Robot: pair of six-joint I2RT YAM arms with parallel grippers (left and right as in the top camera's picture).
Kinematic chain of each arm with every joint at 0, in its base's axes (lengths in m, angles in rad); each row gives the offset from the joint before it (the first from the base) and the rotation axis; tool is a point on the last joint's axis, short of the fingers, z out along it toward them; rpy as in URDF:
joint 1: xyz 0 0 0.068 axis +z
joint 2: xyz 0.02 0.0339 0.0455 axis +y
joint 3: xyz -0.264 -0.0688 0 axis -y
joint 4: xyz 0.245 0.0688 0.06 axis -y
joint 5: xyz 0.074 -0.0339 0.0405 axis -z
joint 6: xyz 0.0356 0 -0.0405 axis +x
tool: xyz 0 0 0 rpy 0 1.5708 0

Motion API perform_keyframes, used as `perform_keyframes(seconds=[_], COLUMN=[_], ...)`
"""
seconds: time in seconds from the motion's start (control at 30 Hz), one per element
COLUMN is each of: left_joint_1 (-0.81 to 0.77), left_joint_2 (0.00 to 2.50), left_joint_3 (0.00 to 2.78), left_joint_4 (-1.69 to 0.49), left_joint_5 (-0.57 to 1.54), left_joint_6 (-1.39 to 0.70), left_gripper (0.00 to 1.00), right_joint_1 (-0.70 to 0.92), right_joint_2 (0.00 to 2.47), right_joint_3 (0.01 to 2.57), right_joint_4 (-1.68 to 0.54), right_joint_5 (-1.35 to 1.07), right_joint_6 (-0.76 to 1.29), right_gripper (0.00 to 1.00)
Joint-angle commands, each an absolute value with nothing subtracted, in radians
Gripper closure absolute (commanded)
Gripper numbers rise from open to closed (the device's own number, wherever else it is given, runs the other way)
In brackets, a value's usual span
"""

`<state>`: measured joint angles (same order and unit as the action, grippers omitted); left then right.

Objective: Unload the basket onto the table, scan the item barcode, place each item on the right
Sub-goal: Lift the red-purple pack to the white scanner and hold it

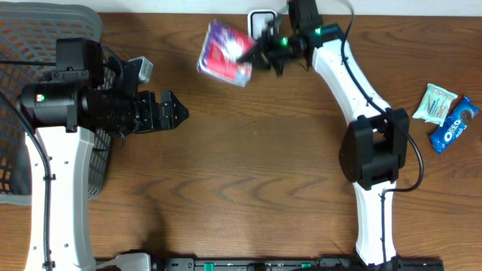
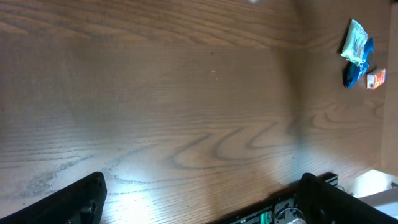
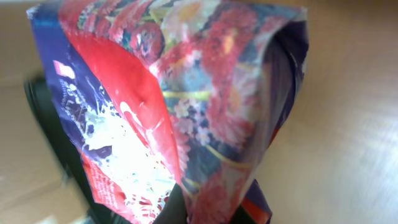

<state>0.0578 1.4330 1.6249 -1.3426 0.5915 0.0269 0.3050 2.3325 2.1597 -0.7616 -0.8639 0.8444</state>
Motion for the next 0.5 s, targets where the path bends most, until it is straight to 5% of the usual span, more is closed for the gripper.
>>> perform_keyframes(seconds=[0.0,0.17,0.47], left_joint_1=[0.056,0.056,0.056], left_joint_2=[1.436,1.436,1.436], left_joint_3=[1.619,1.619,1.619], left_joint_4=[-1.345,-1.345,-1.345], left_joint_5=[0.582,0.582,0.582], left_joint_6=[0.037,0.037,0.037], left_gripper=[0.02,0.02,0.02], right_joint_1=[0.324,0.344,0.332], right_joint_2=[2.300,2.310,2.371], right_joint_3=[2.275,2.274,2.273], right_joint_4=[-0.746,-0.724,-0.702], right_joint_5=[-0.322,-0.008,0.051], right_joint_6=[0.849,0.855,0.859], right_gripper=[0.99,0.99,0.99])
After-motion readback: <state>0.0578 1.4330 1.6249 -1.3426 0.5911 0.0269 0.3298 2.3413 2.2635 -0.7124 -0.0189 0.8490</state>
